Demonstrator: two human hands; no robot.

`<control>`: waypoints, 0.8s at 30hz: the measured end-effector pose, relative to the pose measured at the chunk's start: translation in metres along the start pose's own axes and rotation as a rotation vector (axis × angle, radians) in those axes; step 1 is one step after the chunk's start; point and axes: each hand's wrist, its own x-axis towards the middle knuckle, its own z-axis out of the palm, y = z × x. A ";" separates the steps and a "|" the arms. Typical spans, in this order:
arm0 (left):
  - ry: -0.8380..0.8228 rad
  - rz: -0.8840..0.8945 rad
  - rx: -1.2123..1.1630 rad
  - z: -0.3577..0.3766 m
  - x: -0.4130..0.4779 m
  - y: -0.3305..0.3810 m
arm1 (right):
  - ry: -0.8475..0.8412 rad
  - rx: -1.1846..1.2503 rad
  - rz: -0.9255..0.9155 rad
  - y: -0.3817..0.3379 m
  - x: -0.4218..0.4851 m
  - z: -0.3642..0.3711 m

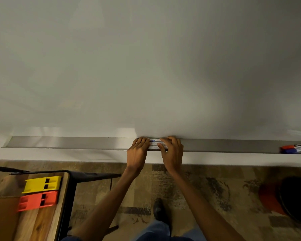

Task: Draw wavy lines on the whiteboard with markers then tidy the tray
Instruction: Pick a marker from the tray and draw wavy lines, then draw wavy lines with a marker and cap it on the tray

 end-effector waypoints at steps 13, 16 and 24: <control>0.018 0.026 -0.074 0.002 0.011 0.061 | 0.117 -0.058 -0.004 0.017 0.002 -0.059; 0.038 0.045 -0.123 0.004 0.014 0.091 | 0.175 -0.059 -0.007 0.028 0.005 -0.084; 0.013 -0.016 -0.108 0.019 0.035 0.181 | 0.251 -0.043 0.020 0.094 0.014 -0.154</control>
